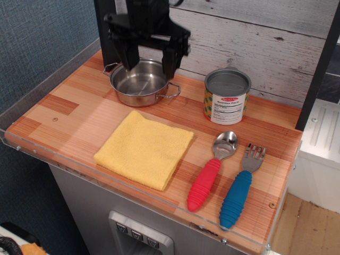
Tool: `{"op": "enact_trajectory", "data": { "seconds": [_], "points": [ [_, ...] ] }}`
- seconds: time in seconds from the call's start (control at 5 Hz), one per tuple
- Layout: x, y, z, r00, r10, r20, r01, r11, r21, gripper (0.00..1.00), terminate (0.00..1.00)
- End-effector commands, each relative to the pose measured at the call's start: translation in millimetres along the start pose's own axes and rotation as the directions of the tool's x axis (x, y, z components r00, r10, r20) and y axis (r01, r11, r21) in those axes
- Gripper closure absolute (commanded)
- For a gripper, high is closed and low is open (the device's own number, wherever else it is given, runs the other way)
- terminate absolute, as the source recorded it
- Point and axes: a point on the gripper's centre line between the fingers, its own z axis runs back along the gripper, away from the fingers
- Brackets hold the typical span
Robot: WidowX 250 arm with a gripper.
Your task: Place yellow cloth closer to left side of red utensil.
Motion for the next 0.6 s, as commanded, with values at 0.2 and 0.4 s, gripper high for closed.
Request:
{"op": "enact_trajectory", "data": {
  "seconds": [0.2,0.4],
  "points": [
    [27.2,-53.9,25.6,0.994,-0.084,0.073,0.088,0.995,-0.05,0.0,0.0],
    [27.2,-53.9,25.6,0.994,-0.084,0.073,0.088,0.995,-0.05,0.0,1.0]
  ]
}}
